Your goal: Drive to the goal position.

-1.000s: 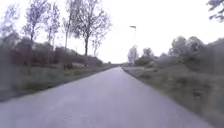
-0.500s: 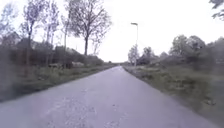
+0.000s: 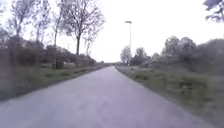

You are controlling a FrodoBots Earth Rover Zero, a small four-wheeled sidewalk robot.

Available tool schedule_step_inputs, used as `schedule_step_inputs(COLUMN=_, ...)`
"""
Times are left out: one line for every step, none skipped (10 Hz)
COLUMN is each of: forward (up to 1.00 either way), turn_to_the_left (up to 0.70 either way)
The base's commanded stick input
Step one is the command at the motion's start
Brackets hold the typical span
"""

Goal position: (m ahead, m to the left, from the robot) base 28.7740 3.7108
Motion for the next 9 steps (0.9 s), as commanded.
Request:
schedule_step_inputs(forward=1.00, turn_to_the_left=0.00)
schedule_step_inputs(forward=1.00, turn_to_the_left=0.00)
schedule_step_inputs(forward=1.00, turn_to_the_left=0.00)
schedule_step_inputs(forward=1.00, turn_to_the_left=0.00)
schedule_step_inputs(forward=1.00, turn_to_the_left=0.00)
schedule_step_inputs(forward=1.00, turn_to_the_left=0.00)
schedule_step_inputs(forward=1.00, turn_to_the_left=0.00)
schedule_step_inputs(forward=1.00, turn_to_the_left=0.00)
schedule_step_inputs(forward=1.00, turn_to_the_left=0.00)
